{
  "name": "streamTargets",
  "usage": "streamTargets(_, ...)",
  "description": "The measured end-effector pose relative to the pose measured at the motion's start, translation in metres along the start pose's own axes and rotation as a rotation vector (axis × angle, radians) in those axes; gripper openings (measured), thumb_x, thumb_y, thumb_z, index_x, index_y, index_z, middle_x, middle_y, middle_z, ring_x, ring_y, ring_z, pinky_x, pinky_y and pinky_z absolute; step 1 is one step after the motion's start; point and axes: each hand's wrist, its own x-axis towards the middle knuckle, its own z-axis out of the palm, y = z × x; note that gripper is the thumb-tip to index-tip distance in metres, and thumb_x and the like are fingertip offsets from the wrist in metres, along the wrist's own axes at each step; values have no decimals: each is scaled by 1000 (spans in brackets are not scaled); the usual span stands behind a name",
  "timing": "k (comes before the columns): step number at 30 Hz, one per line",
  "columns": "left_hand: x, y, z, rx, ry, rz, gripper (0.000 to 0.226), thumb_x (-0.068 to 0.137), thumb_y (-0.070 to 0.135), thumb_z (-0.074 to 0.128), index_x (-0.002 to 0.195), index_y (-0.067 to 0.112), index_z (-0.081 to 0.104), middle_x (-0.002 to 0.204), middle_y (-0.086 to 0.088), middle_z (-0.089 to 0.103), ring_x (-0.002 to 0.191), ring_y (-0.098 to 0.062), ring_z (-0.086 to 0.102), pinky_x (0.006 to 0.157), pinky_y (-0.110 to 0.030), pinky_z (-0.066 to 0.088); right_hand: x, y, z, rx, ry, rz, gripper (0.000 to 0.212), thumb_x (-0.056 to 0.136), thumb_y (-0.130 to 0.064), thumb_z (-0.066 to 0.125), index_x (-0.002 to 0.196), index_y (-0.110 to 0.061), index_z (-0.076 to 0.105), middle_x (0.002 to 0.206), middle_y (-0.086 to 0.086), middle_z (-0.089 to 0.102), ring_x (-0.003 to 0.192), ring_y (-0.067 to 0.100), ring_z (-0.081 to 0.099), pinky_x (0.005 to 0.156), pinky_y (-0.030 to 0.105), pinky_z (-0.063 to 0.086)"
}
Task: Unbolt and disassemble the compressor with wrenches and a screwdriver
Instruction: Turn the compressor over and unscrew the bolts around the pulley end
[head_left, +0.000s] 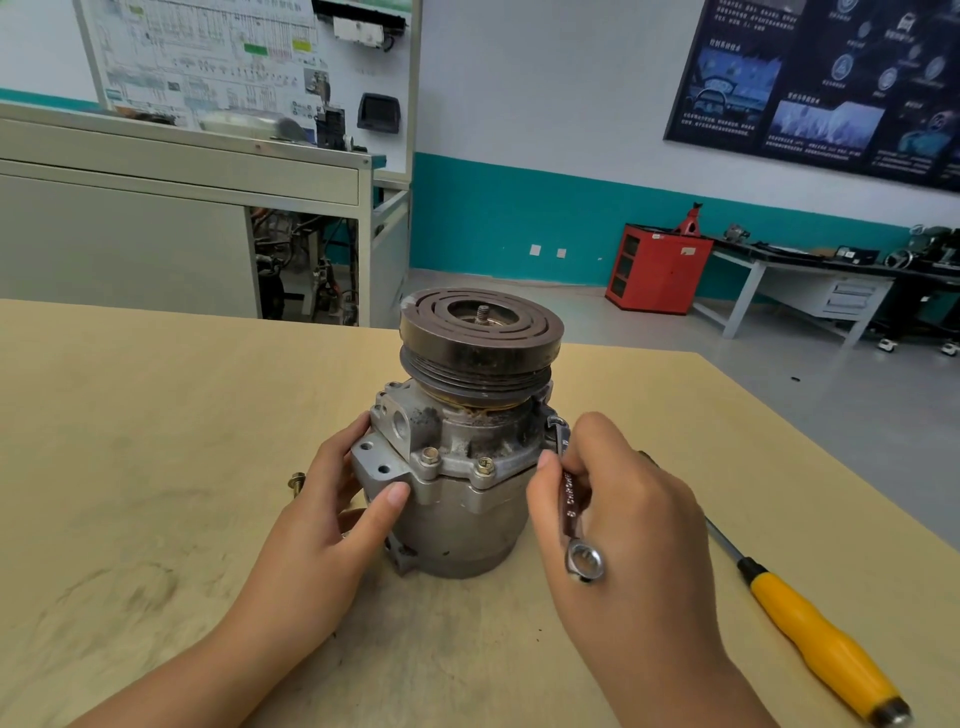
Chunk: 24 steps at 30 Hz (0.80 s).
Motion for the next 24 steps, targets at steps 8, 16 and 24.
streamTargets(8, -1, 0, 0, 6, 8, 9, 56, 70, 54, 54, 124, 57, 38, 117, 39, 55, 112, 10, 54, 76, -1, 43, -4, 3, 6, 21, 1, 23, 23, 86, -11, 60, 73, -15, 41, 54, -4, 42, 47, 18, 41, 38, 32, 34)
streamTargets(16, -1, 0, 0, 14, 13, 0, 57, 68, 58, 53, 123, 58, 38, 119, 40, 53, 113, 10, 53, 75, -2, 43, -8, 7, 12, 172, 9, 79, 12, 88, -14, 56, 79, -16, 48, 58, -3, 51, 53, 15, 51, 42, 31, 40)
streamTargets(24, -1, 1, 0, 13, 10, 3, 59, 67, 58, 53, 124, 55, 38, 119, 39, 54, 113, 10, 54, 75, -2, 43, -3, 16, 7, 292, 18, 160, 18, 88, -13, 56, 70, -14, 52, 57, 2, 49, 57, 18, 50, 45, 30, 37)
